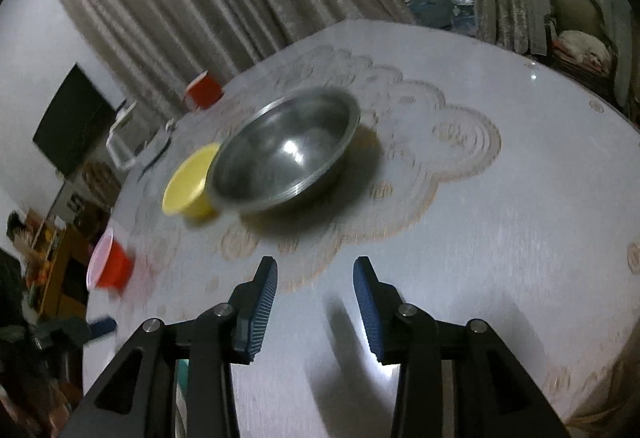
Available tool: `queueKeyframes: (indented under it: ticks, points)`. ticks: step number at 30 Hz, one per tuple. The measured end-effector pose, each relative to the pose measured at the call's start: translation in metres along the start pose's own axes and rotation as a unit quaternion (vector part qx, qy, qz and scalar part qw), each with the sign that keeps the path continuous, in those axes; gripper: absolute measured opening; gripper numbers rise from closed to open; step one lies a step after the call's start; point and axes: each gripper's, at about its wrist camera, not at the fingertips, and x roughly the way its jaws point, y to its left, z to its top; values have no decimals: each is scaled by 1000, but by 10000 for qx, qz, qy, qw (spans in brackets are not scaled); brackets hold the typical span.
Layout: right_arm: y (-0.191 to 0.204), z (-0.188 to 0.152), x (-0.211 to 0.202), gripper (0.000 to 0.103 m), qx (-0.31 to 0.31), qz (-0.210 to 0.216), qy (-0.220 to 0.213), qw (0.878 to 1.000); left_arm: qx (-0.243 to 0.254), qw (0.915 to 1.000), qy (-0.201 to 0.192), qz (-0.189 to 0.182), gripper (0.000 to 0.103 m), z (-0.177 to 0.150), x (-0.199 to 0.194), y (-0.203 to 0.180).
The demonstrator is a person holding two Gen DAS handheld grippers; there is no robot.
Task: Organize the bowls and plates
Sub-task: 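Move both grippers to the steel bowl rim and close them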
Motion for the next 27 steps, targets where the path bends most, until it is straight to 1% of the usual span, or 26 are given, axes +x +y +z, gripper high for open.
queueKeyframes:
  ticks: [2,6,8,11,14,18,19,20,22,24,25,27]
  points:
    - [-2,12,6,51,81,25,-77,9999,-57,10000,-10,31,99,10,6,-2]
    - [-8,39,24,51,108,-100,-15,9999,-86,9998,-44,168,99,26,18,-5]
    - [-13,48,28,51,197,-131,-29,9997,-90,9999,-40,143,99,32,25,-5]
    - [-19,64,37,51,302,-151,-55,9994,-30,9997,-30,220,99,41,37,-8]
    - [-20,76,54,51,273,-189,49,9994,-13,9997,15,225,99,50,51,-11]
    - [-23,81,73,51,321,-36,183,9993,-14,9997,65,252,99,61,70,-12]
    - [-23,81,77,50,315,-63,197,9993,-7,9996,76,256,99,63,74,-12]
    - [-24,81,80,46,305,-95,214,9993,-12,9995,102,287,98,65,78,-11]
    - [-26,79,86,45,317,-104,272,9991,-49,9995,148,287,98,69,86,-9]
    - [-28,76,93,44,304,-227,357,9986,-87,9994,185,269,97,73,93,-6]
    - [-30,75,94,43,326,-101,312,9989,-98,9994,196,260,97,75,95,-6]
    - [-33,73,94,42,370,23,268,9990,-79,9994,200,257,95,78,101,-6]
